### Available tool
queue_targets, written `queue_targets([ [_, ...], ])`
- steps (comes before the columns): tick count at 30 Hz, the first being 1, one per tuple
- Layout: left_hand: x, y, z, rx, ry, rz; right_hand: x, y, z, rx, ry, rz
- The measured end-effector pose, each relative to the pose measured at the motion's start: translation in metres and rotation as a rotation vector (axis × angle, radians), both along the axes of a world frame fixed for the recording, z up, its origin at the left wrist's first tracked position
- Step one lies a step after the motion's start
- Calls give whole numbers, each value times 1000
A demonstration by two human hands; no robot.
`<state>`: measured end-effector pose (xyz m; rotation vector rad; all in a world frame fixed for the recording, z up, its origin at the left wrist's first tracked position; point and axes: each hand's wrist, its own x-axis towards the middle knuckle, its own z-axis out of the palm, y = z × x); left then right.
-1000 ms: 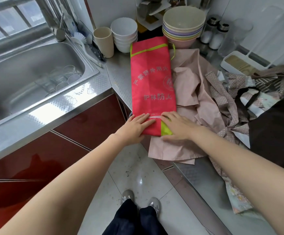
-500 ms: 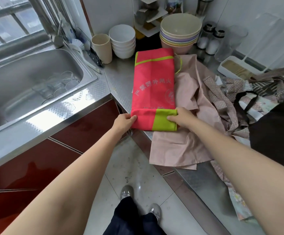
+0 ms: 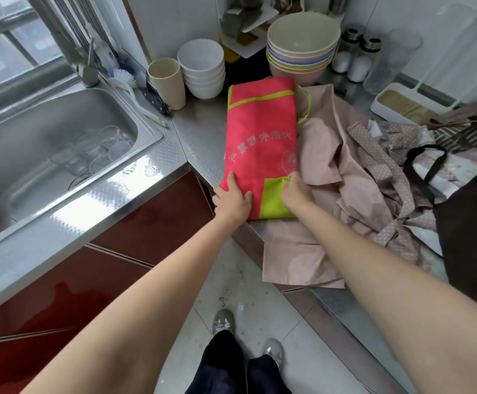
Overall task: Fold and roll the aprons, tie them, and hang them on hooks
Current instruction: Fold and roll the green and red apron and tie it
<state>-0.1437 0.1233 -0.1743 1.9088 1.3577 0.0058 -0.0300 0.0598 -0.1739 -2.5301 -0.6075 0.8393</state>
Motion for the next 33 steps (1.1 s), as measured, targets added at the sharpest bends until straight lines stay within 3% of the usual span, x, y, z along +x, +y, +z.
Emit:
queue_targets([
  [4, 2, -9, -7, 147, 149, -67, -4, -7, -2, -75, 10, -71],
  [7, -10, -5, -15, 673, 171, -372, -4, -14, -7, -73, -83, -1],
  [9, -18, -1, -21, 845, 120, -684, -7, -17, -6, -75, -240, 134],
  [12, -29, 4, -26, 562, 306, -890, -7, -29, 0, -132, -508, 441],
  [14, -32, 11, -23, 530, 338, -931, -4, -39, 0, -101, -633, 672],
  [18, -40, 28, -15, 478, 309, -1037, 7, -49, 4, -250, -441, 920],
  [20, -42, 34, -11, 398, 210, -944, 9, -48, 8, -286, -404, 982],
  [24, -42, 45, 1, 167, 3, -661, 15, -39, 18, -167, -366, 938],
  [28, -37, 60, 13, -170, -186, -345, 28, -25, 31, -29, -176, 678],
  [33, -24, 56, -2, -195, -283, -39, 44, -24, 20, 84, 54, 283],
])
